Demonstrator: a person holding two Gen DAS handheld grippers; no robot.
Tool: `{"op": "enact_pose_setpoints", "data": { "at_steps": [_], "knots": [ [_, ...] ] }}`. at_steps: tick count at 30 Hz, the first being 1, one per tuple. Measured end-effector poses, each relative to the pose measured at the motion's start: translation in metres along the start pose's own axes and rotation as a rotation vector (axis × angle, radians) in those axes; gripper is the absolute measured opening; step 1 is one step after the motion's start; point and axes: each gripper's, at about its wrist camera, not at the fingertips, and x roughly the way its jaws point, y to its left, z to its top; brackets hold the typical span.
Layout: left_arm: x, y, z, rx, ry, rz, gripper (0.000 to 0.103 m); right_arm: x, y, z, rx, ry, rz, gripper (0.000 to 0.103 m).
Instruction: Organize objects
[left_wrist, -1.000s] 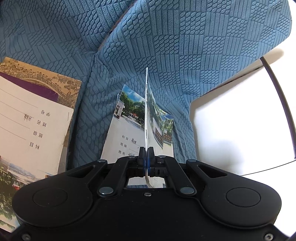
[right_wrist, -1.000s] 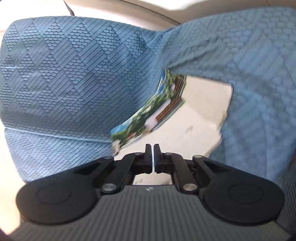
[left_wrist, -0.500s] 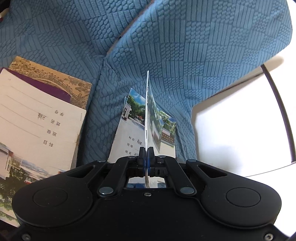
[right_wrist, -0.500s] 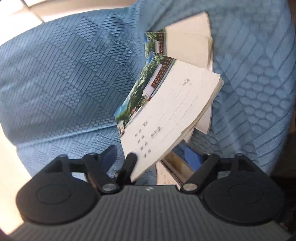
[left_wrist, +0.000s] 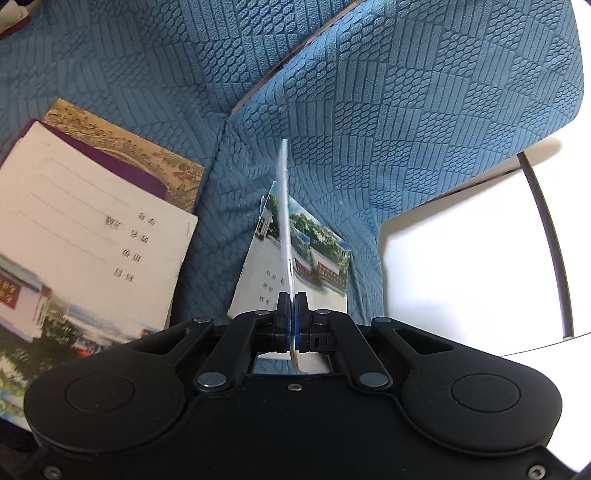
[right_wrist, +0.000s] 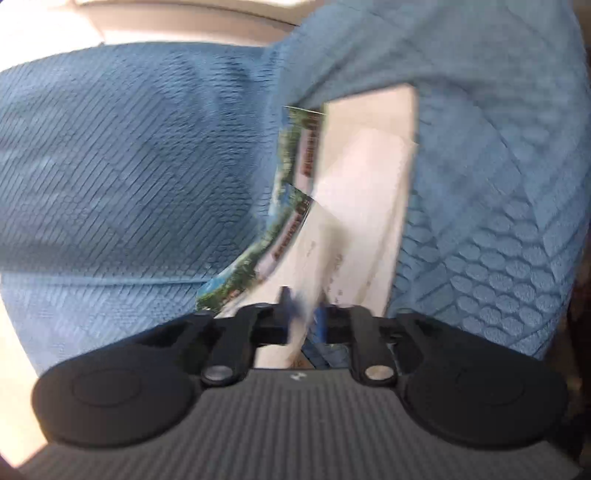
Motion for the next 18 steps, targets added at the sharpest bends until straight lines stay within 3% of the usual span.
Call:
{"op": "enact_pose_setpoints", "data": {
  "at_steps": [6,18],
  "knots": [
    [-0.030,-0.001,0.001,-0.020,0.005,-0.034,0.001,-0.026,0.042,-0.004,-0.184,-0.030,0.030,0.006],
    [-0.105,-0.017,0.016,-0.012,-0.043,-0.096,0.002,-0.064,0.097,-0.032,-0.302,-0.005,0.051,0.006]
  ]
}}
